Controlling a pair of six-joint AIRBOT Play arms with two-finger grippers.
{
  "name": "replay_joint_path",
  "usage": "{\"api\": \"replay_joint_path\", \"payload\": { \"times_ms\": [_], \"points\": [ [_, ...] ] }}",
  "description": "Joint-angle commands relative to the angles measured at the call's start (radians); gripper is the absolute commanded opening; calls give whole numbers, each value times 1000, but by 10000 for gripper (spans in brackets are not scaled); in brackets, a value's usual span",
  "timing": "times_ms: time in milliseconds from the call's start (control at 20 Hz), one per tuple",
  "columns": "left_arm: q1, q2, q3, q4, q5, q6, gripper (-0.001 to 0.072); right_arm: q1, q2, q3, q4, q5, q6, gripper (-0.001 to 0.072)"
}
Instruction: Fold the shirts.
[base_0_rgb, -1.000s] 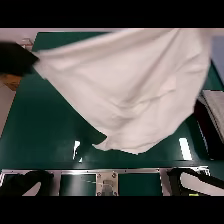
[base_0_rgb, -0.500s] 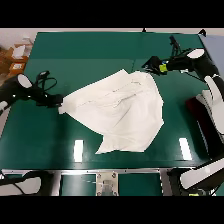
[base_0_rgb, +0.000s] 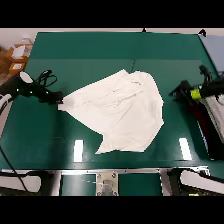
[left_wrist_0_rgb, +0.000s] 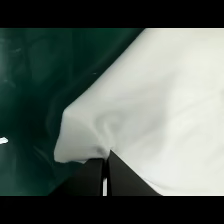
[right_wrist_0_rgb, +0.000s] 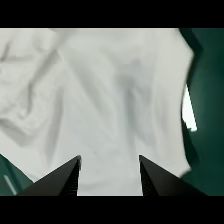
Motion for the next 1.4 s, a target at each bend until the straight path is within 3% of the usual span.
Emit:
{"api": "replay_joint_path", "payload": {
  "times_ms": [0, 200, 450, 500, 600, 650, 700, 750, 1000, 1150, 1250, 1350],
  "points": [
    [2, -6, 74, -6, -80, 10, 24, -19, 254, -377, -98, 12, 105, 441],
    [2, -6, 98, -10, -149, 10, 24, 125, 306, -634, 14, -36, 110, 451],
    [2, -3, 212, -33, -249, 10, 24, 370, 296, -747, 136, -285, 143, 449],
    [2, -3, 247, -55, -261, 9, 24, 399, 286, -745, 168, -356, 138, 421],
    [5, -3, 299, -108, -278, 6, 24, 426, 256, -744, 182, -473, 118, 279],
    [19, -3, 317, -145, -289, 6, 24, 426, 233, -742, 175, -493, 95, 161],
    [42, -3, 327, -182, -296, -3, 24, 417, 213, -739, 165, -491, 78, 113],
    [77, -3, 331, -218, -306, -16, 24, 402, 202, -736, 156, -484, 51, 19],
    [318, -3, 290, -261, -414, -121, 24, 170, 202, -586, -50, -375, 41, 17],
    [370, -3, 121, -301, -436, -117, 25, 48, 202, -456, -87, -333, 2, 17],
    [361, -3, -65, -348, -376, -74, 26, 38, 201, -418, -102, -307, -2, 17],
    [344, -3, -249, -492, -285, 35, 26, 51, 197, -420, -110, -293, -12, 17]
  ]
}}
